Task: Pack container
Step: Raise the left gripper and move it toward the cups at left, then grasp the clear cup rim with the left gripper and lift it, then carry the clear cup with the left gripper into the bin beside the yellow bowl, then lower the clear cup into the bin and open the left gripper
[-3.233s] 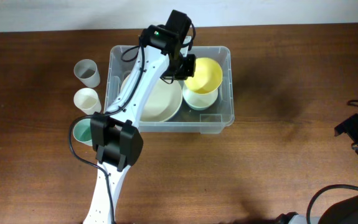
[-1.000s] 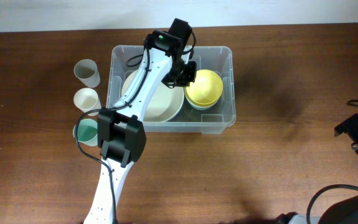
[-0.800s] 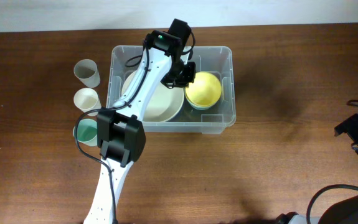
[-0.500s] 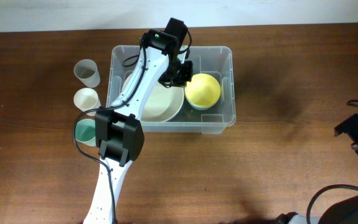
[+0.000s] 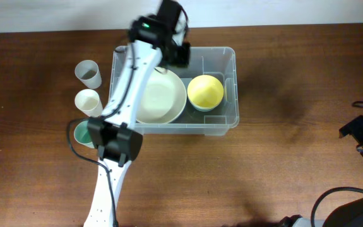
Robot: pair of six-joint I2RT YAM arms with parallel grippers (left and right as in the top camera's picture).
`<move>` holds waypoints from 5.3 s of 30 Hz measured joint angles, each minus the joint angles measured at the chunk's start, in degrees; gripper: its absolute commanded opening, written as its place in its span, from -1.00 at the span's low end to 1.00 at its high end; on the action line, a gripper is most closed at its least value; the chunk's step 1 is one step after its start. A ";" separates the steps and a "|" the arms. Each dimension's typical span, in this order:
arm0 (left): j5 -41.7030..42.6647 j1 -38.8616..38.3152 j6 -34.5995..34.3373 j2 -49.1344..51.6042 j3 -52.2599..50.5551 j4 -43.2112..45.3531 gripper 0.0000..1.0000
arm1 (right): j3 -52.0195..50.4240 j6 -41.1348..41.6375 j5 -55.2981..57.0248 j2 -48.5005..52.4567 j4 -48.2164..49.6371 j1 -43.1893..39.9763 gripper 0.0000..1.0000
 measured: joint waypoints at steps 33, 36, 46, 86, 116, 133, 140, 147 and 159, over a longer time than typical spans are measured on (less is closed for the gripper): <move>-11.69 33.66 -3.69 -2.93 -10.99 -2.16 0.98 | 0.02 -0.02 0.00 0.04 0.00 0.00 0.98; -11.52 33.62 -3.72 -2.93 -14.27 0.28 0.98 | 0.02 0.02 0.00 0.04 0.00 0.00 0.98; -11.52 33.62 -3.74 -2.93 -25.94 7.10 0.97 | 0.02 -0.02 0.00 0.04 0.00 0.00 0.98; -2.80 33.92 1.86 -26.91 -5.53 -1.27 -0.99 | 0.02 0.00 0.00 0.09 0.00 0.00 0.98; 1.68 -2.03 12.37 -24.52 -37.35 -3.80 -0.99 | 0.02 0.00 0.00 0.09 0.00 0.00 0.98; 3.43 -3.13 12.37 -23.06 -41.27 4.46 -0.99 | 0.02 0.00 0.00 0.09 0.00 0.00 0.98; 4.07 -4.07 12.37 -18.95 -41.55 4.68 -0.99 | 0.00 0.02 0.00 0.09 0.00 0.00 0.98; 4.26 -4.79 12.39 -17.79 -41.66 5.35 -0.84 | 0.00 0.00 0.00 0.09 -0.02 0.00 0.98; 2.84 -4.76 12.79 -17.79 -41.66 5.84 -0.48 | 0.02 0.00 0.00 0.09 0.00 0.00 0.98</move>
